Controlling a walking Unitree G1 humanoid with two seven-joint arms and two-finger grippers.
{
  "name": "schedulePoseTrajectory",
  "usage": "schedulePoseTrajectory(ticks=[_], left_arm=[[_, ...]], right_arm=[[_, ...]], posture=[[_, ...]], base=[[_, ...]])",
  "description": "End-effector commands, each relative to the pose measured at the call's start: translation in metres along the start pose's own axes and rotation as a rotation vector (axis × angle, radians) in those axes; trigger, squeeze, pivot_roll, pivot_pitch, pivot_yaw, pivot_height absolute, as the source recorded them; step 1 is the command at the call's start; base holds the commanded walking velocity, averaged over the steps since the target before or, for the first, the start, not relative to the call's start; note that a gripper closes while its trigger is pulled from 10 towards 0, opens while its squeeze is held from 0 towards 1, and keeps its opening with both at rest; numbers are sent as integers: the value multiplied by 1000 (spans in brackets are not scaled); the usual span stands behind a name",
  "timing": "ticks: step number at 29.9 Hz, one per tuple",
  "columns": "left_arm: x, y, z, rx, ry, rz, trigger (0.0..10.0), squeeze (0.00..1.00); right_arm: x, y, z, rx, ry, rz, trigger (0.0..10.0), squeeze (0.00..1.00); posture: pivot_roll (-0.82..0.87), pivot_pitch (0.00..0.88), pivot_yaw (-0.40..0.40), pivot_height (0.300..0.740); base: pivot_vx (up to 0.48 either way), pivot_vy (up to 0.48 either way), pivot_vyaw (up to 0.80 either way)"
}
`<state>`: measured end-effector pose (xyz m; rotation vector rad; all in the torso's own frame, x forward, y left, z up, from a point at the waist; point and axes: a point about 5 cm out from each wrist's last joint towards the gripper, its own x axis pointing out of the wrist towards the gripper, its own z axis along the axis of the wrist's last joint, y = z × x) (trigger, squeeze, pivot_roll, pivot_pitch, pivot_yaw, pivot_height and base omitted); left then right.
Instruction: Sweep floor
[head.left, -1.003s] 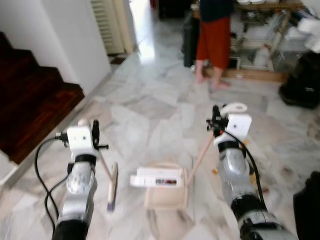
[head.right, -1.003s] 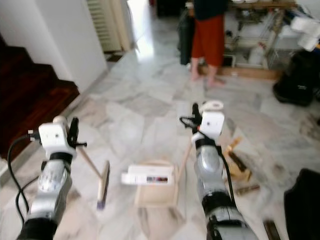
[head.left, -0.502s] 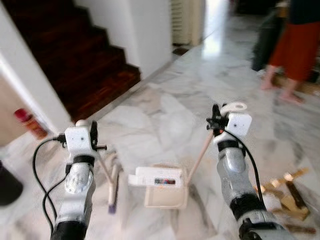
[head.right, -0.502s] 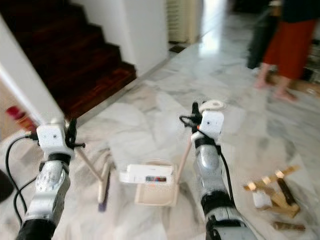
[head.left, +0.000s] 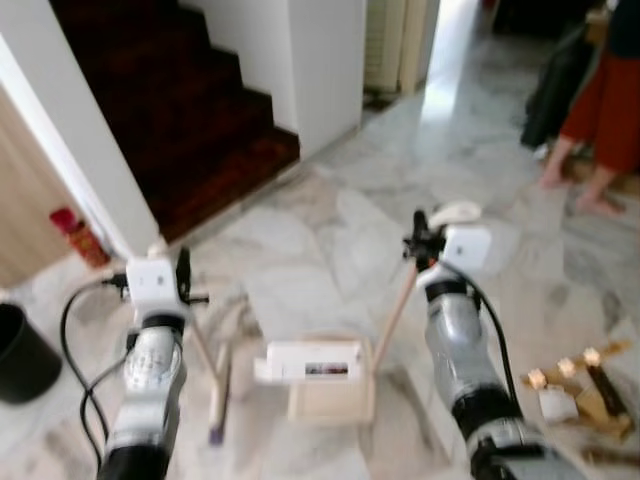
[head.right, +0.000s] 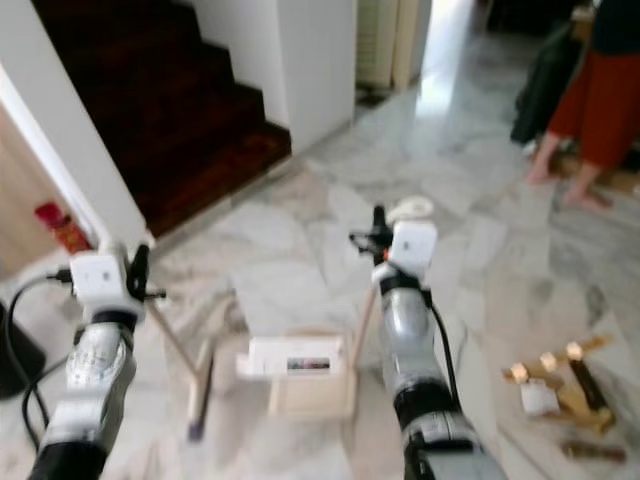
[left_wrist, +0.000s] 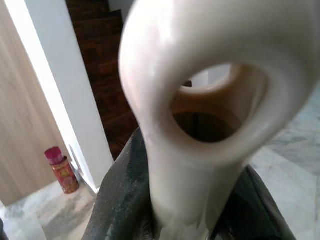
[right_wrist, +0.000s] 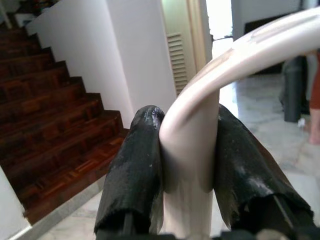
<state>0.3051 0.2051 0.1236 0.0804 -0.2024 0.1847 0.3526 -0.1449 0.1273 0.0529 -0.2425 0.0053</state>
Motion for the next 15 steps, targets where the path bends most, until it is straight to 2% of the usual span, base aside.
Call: schedulePoseTrajectory(ticks=[1, 15], left_arm=[[5, -1, 14, 2, -64, -1, 10000, 0], [6, -3, 15, -1, -64, -7, 10000, 0]], right_arm=[[4, 2, 10, 18, -50, -2, 10000, 0], [5, 2, 11, 32, -51, 2, 10000, 0]], posture=[[41, 0, 105, 740], [37, 0, 105, 740]], base=[[0, 431, 0], [0, 429, 0]])
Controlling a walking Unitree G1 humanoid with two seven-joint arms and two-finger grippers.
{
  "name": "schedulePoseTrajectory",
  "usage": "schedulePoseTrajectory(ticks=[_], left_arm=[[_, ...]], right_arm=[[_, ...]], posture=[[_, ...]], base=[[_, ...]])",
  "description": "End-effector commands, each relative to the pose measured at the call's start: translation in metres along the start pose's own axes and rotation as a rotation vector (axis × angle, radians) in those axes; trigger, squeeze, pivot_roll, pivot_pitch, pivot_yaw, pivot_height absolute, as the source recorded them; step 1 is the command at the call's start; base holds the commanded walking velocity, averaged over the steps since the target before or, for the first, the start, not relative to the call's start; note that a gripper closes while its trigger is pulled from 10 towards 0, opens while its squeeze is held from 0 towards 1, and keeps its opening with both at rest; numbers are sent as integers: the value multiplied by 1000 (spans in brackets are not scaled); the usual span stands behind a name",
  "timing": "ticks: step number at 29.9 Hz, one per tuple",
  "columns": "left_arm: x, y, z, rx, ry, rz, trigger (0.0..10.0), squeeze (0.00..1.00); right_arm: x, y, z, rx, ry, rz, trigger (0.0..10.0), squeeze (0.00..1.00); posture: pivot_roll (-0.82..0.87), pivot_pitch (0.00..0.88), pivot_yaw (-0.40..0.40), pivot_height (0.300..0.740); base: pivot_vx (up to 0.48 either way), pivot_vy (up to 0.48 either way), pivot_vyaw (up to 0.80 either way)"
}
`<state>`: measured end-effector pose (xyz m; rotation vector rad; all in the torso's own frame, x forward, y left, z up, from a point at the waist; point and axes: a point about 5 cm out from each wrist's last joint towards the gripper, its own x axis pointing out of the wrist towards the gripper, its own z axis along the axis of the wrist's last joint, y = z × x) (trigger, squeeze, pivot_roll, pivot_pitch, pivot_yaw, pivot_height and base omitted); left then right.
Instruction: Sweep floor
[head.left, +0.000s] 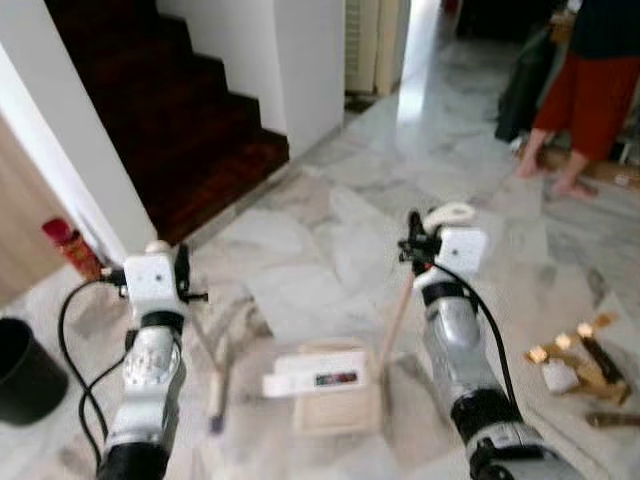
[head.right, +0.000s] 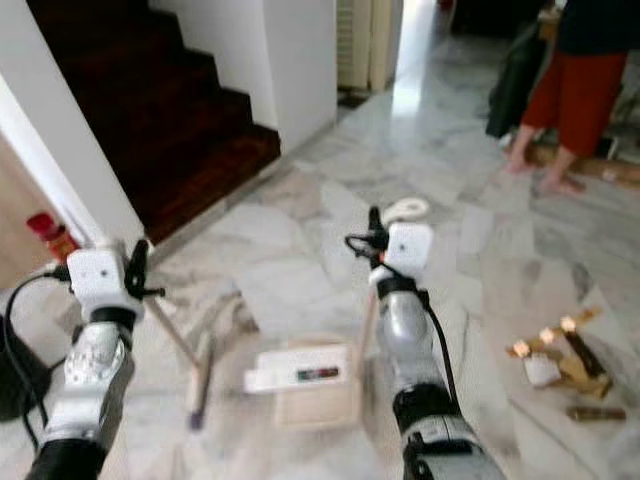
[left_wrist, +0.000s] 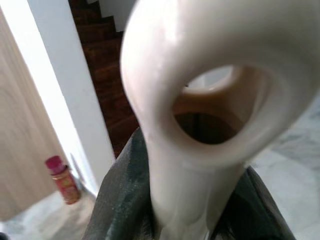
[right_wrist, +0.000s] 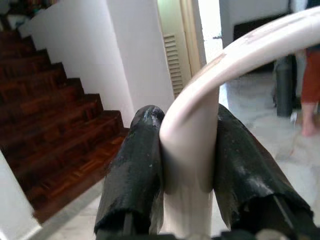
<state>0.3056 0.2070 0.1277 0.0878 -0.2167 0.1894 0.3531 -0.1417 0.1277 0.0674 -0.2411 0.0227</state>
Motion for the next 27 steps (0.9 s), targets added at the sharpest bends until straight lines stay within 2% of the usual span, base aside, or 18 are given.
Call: schedulePoseTrajectory(ticks=[1, 27], left_arm=[[5, -5, 11, -9, -51, -13, 10000, 0], [7, -5, 15, -2, -56, -25, 10000, 0]], right_arm=[[5, -1, 11, 16, -54, -11, 10000, 0], [2, 6, 8, 35, -43, 13, 10000, 0]], posture=[[34, 0, 104, 740], [43, 0, 123, 740]], base=[[0, 428, 0], [0, 428, 0]])
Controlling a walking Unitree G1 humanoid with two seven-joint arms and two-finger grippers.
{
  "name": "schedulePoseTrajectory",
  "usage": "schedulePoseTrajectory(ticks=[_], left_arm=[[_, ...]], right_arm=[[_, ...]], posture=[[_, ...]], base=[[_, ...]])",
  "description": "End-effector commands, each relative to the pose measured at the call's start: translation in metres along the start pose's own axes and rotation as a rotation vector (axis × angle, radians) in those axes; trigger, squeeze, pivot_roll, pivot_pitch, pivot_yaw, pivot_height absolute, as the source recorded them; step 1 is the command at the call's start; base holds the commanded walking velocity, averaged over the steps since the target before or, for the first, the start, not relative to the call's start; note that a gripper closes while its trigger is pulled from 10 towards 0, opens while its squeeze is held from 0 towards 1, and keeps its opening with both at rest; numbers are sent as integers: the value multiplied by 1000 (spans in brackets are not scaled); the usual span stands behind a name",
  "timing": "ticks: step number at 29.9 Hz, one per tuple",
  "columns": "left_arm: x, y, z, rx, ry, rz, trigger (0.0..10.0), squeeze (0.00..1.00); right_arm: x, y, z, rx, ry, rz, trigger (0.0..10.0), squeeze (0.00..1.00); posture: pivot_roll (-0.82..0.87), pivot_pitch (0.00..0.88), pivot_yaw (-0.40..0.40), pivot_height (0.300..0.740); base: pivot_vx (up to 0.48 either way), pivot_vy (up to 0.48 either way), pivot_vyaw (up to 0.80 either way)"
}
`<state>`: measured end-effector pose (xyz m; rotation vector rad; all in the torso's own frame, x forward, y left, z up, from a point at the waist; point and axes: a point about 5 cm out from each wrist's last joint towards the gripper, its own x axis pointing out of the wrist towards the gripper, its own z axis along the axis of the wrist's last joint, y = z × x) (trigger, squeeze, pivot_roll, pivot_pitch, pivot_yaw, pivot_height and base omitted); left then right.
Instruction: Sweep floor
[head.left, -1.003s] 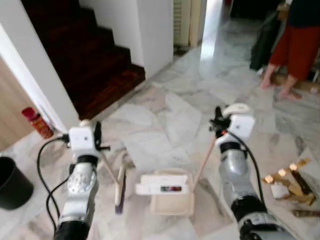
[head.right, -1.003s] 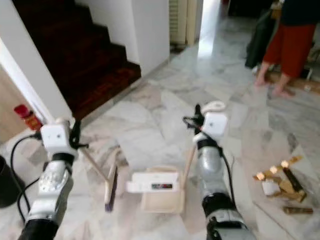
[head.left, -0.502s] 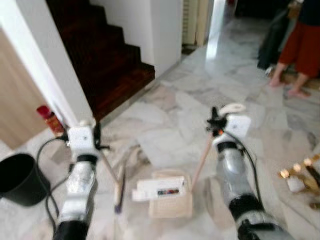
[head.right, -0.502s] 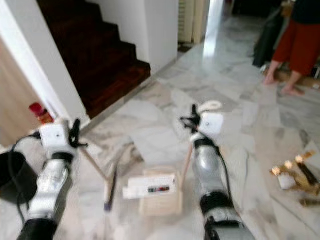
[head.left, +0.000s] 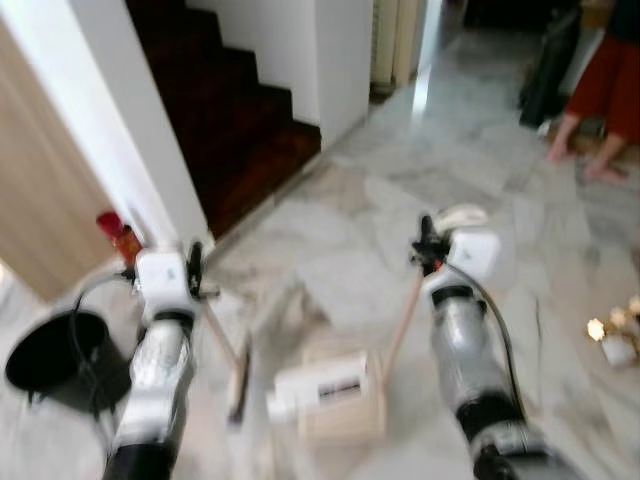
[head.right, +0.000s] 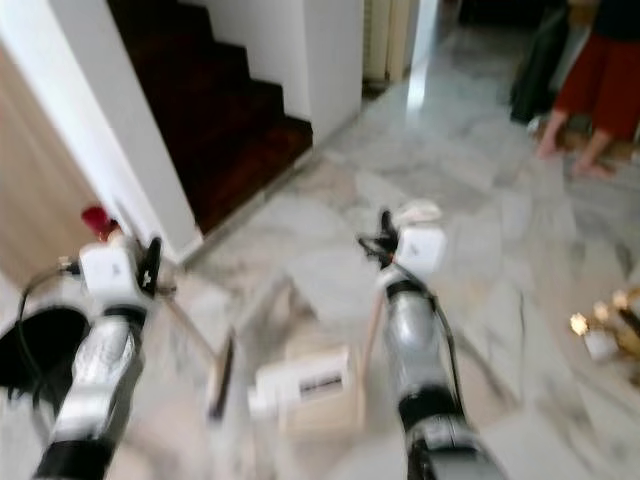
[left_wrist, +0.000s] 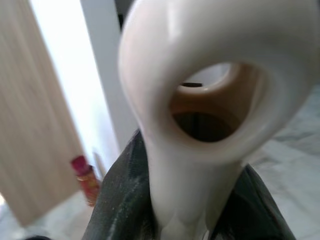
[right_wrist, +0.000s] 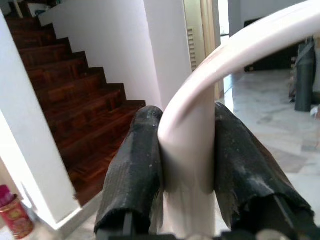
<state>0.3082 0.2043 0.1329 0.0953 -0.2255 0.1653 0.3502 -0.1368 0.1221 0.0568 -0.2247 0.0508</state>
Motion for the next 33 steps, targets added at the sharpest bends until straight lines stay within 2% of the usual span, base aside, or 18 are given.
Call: schedulePoseTrajectory(ticks=[1, 10, 26, 33], left_arm=[[3, -1, 10, -5, -45, 0, 10000, 0], [2, 0, 10, -6, -41, -2, 10000, 0], [1, -2, 10, -17, -37, -8, 10000, 0], [0, -3, 11, -12, -42, -11, 10000, 0]], right_arm=[[6, 2, 12, 44, -59, -14, 10000, 0], [6, 5, 11, 52, -52, -4, 10000, 0], [7, 5, 12, 53, -48, 4, 10000, 0], [7, 7, 12, 56, -45, 11, 10000, 0]], posture=[[44, 0, 123, 740], [52, 0, 122, 740], [50, 2, 116, 740], [52, 6, 113, 740]], base=[[0, 431, 0], [0, 413, 0], [0, 268, 0], [0, 0, 0]])
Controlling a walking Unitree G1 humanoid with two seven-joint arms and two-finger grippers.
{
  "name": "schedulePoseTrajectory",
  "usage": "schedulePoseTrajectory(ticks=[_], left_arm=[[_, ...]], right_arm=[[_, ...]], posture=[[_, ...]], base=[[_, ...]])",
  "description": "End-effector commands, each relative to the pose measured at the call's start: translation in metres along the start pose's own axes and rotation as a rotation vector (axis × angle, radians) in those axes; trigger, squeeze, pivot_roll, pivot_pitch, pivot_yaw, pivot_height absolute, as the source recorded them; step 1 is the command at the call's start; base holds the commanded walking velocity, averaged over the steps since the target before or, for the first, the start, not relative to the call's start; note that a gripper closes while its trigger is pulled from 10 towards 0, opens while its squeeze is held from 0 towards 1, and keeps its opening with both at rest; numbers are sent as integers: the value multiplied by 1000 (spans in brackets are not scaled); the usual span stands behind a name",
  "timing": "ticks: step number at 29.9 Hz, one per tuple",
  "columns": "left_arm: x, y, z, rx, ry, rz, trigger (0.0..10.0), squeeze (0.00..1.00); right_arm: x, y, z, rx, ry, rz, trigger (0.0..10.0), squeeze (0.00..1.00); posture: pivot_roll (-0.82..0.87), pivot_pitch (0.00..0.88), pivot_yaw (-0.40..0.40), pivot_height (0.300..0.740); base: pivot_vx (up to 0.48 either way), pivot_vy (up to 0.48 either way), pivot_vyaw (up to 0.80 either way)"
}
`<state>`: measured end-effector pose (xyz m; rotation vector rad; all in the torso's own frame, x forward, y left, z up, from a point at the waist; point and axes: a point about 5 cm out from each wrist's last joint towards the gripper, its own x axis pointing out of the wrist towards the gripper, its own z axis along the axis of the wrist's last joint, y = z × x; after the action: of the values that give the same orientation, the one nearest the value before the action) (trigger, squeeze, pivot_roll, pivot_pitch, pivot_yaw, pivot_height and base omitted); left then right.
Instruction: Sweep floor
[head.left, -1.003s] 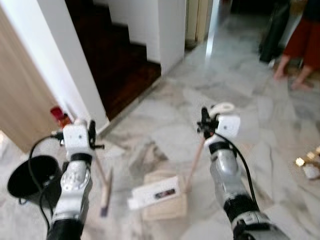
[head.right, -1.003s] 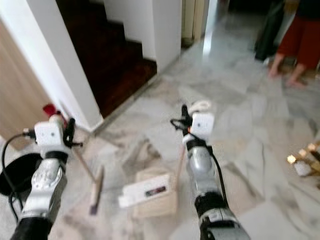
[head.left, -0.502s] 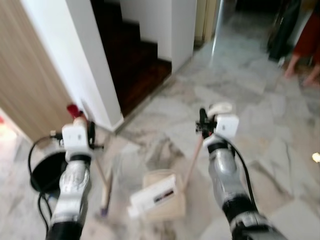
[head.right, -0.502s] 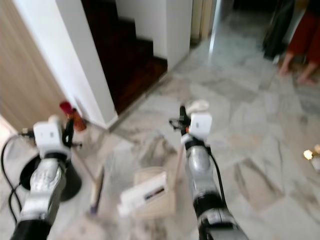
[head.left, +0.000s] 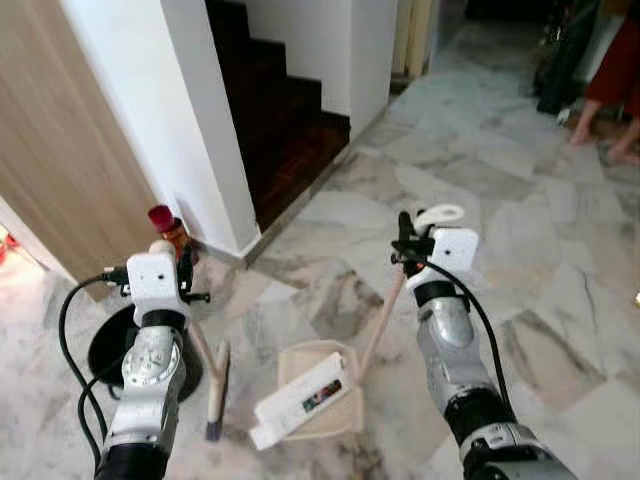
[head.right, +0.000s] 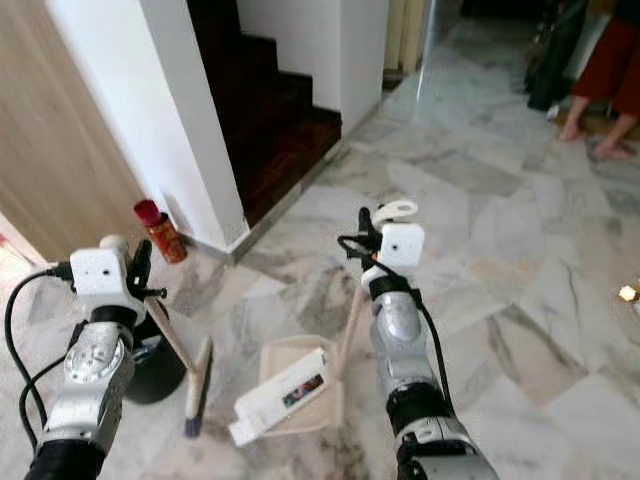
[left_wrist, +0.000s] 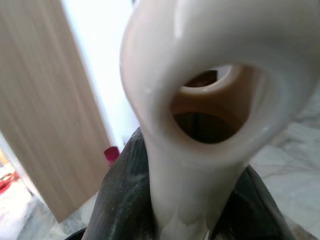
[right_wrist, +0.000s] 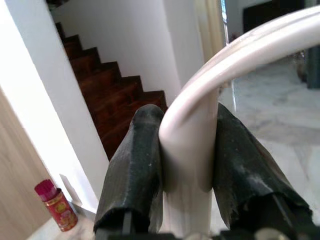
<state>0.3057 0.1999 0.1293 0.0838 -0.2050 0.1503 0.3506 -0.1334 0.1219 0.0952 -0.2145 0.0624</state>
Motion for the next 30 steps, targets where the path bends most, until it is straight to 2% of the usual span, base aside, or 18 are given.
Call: schedulePoseTrajectory(ticks=[1, 30], left_arm=[[4, 1, 13, 0, -63, 3, 10000, 0], [3, 0, 16, 0, -79, -7, 10000, 0]], right_arm=[[6, 4, 12, 16, -54, 6, 10000, 0], [6, 5, 11, 21, -49, 12, 10000, 0]], posture=[[52, 6, 113, 740], [55, 10, 116, 740]], base=[[0, 0, 0], [0, 0, 0]])
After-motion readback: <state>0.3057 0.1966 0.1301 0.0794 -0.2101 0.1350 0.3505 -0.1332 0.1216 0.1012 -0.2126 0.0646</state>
